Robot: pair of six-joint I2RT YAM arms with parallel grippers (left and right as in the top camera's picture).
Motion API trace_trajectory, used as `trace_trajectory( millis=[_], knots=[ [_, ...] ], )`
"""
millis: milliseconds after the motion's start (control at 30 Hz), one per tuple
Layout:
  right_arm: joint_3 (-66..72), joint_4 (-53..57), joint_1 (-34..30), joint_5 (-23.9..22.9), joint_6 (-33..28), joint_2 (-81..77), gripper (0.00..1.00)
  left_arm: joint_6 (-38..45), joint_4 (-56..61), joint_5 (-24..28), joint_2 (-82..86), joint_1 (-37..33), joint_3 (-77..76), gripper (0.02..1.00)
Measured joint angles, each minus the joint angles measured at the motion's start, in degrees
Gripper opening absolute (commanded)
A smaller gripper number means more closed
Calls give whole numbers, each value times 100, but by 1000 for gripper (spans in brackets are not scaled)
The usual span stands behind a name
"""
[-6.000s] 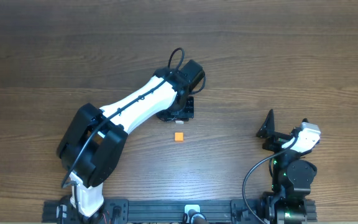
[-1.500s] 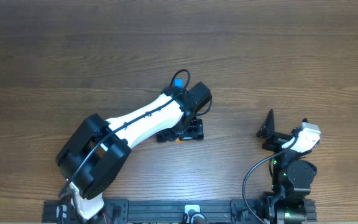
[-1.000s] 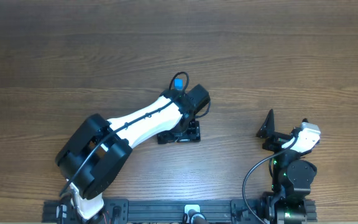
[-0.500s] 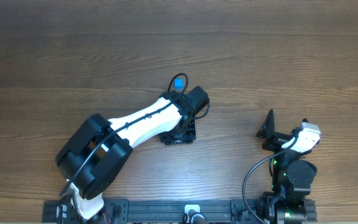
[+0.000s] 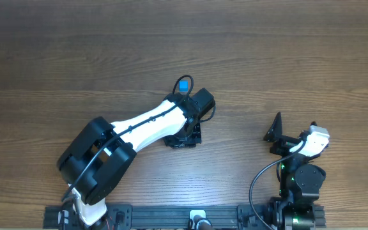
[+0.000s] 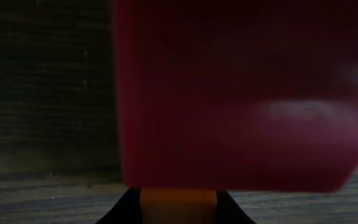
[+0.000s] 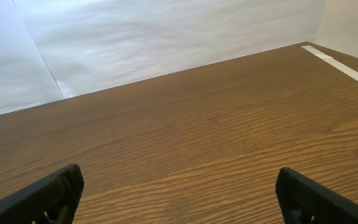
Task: Stack Cubes
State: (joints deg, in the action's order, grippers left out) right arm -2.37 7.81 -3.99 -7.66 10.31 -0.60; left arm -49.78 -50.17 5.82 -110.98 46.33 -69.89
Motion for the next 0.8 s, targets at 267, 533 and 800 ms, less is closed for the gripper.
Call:
trace_trajectory(
  millis=[267,533,800],
  knots=[
    [0,0,0,-2,-4,0,993,0,-35,0,20,0,0,93],
    [0,0,0,-2,2,0,991,0,-181,-9,391,0,-20,47],
    [0,0,0,-2,2,0,991,4,-1126,-313,503,0,-1001,40]
  ],
)
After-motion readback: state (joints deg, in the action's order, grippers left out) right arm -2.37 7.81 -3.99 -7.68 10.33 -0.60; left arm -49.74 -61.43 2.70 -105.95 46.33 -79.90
